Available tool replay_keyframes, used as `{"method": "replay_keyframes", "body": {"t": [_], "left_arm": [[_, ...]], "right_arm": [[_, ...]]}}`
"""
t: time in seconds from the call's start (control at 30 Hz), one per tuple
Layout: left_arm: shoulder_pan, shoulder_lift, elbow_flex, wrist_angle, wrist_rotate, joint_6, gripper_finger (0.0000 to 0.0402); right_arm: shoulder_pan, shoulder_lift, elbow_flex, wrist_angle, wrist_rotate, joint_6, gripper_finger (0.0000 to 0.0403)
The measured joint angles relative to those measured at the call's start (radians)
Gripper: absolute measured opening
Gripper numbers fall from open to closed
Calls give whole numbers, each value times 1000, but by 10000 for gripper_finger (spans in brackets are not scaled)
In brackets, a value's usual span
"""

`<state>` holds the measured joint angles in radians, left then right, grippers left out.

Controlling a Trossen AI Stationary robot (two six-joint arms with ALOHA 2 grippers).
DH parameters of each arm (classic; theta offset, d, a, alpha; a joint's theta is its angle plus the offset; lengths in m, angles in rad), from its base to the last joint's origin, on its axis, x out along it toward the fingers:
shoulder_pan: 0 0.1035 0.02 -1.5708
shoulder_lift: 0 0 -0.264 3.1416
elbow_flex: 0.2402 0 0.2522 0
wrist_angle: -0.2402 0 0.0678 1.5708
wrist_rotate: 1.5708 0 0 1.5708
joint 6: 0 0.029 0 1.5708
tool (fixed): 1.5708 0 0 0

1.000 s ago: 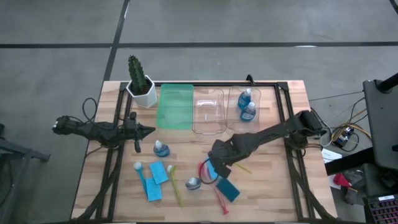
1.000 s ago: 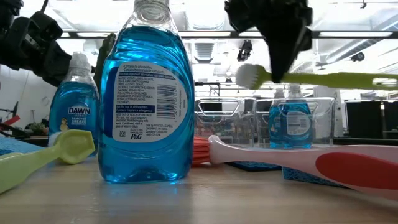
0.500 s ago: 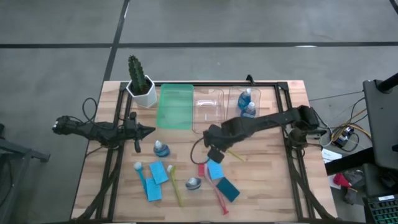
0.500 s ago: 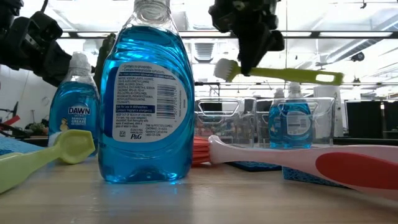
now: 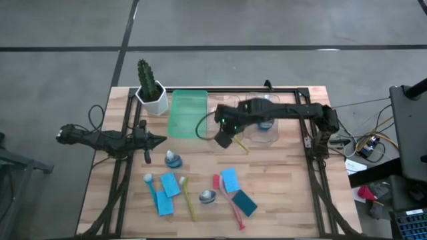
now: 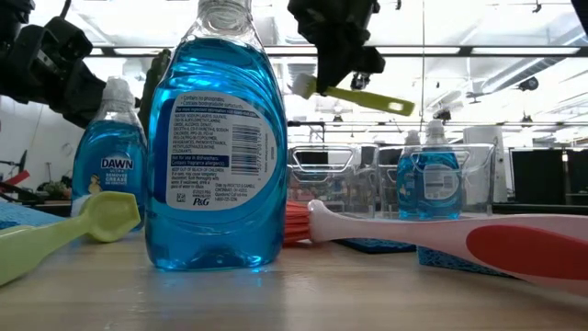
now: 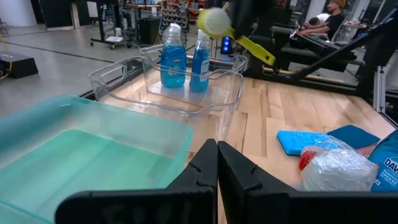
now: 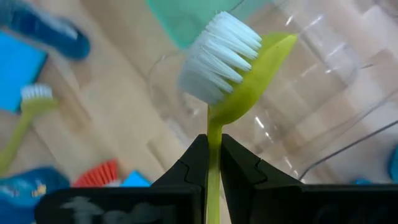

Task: Pick & Place Kitchen Sink Supplies
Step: Put the green dish brush into the left transparent bin

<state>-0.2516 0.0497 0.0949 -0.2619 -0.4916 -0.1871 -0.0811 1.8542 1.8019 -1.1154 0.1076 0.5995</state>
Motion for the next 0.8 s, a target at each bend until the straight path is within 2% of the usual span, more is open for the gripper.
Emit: {"method": "replay_keyframes", "body": {"t": [0.17,0.37,0.6,0.8], "left_arm": [[0,0,0,0,0,0,5],[0,0,0,0,0,0,5],[0,0,0,0,0,0,5],[0,0,0,0,0,0,5]], "right_arm": [[-80,0,4,36,-30,7,24],[-172,0,-24,195,-154,-25,24],[-250,2,-42,213,-158,-21,24],[-270,45,-46,223,-160,-8,24]]}}
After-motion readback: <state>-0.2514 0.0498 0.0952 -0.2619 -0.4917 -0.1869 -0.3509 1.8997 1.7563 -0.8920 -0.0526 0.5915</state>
